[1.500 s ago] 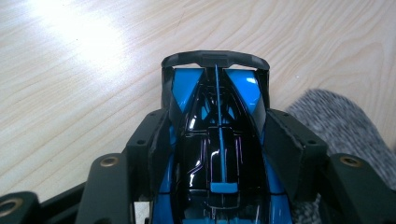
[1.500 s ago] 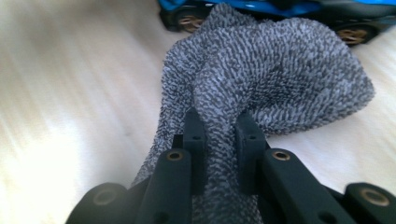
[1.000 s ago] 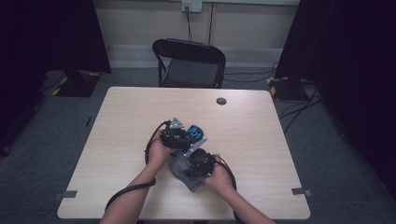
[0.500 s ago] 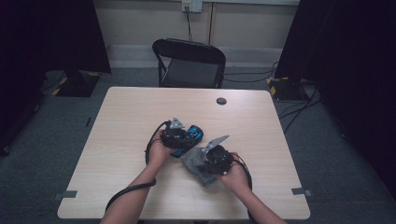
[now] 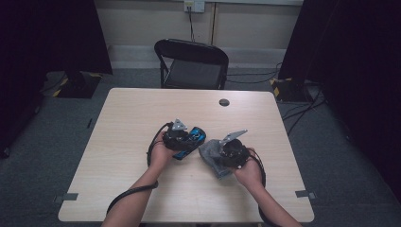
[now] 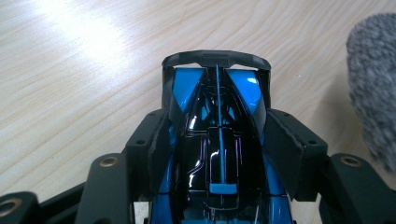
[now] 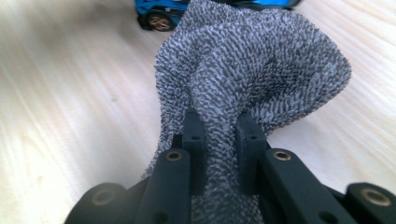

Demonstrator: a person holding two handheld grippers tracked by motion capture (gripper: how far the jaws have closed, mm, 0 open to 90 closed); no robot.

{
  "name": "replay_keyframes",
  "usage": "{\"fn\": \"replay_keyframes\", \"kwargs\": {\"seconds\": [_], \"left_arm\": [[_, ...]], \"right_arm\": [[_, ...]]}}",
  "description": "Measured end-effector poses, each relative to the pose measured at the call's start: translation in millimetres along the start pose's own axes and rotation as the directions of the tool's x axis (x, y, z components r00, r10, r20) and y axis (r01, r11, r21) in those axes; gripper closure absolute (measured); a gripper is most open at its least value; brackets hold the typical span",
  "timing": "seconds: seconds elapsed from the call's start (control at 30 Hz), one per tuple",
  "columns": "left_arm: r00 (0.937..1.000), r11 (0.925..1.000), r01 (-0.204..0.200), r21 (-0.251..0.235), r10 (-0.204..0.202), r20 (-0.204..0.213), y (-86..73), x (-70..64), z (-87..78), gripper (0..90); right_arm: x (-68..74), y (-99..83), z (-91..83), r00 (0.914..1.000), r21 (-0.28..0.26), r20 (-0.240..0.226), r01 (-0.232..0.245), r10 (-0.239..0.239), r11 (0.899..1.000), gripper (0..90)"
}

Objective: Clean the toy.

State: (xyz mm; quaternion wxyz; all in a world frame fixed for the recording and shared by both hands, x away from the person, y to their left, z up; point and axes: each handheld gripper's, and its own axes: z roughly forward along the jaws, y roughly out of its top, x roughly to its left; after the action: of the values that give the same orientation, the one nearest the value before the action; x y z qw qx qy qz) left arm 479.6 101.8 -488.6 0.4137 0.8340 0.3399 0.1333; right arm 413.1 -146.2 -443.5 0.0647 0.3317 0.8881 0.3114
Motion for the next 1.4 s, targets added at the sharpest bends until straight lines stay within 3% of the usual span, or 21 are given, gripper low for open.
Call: {"fn": "replay_keyframes", "kwargs": {"seconds": [0.23, 0.47, 0.83, 1.13, 1.4], "left_arm": [[1.0, 1.0, -0.001, -0.009, 0.001, 0.0, -1.2, -0.3, 0.1, 41.3], [1.0, 1.0, -0.001, -0.008, 0.001, 0.0, -1.2, -0.3, 0.0, 41.3], [1.0, 0.9999, -0.004, -0.009, 0.004, -0.006, -1.6, -0.5, -0.2, 41.3], [1.0, 1.0, -0.002, -0.008, 0.002, -0.004, -1.3, -0.6, -0.1, 41.3], [1.0, 0.9999, 0.002, -0.01, -0.002, -0.006, -1.9, -1.0, -0.4, 41.3]], "right_arm": [[-13.0, 2.2, -3.5, 0.9983, -0.002, 0.047, -0.035, 0.035, 0.999, 77.8], [-27.6, 6.6, -3.6, 0.9932, -0.021, 0.061, -0.098, 0.099, 0.995, 77.8], [-46.6, 8.9, 2.0, 0.9736, -0.054, 0.111, -0.195, 0.2, 0.979, 77.7], [-50.1, 13.2, 16.3, 0.9644, -0.022, 0.165, -0.206, 0.206, 0.978, 77.6], [-44.1, 14.9, 31.2, 0.9691, 0.004, 0.154, -0.195, 0.192, 0.981, 77.5]]}}
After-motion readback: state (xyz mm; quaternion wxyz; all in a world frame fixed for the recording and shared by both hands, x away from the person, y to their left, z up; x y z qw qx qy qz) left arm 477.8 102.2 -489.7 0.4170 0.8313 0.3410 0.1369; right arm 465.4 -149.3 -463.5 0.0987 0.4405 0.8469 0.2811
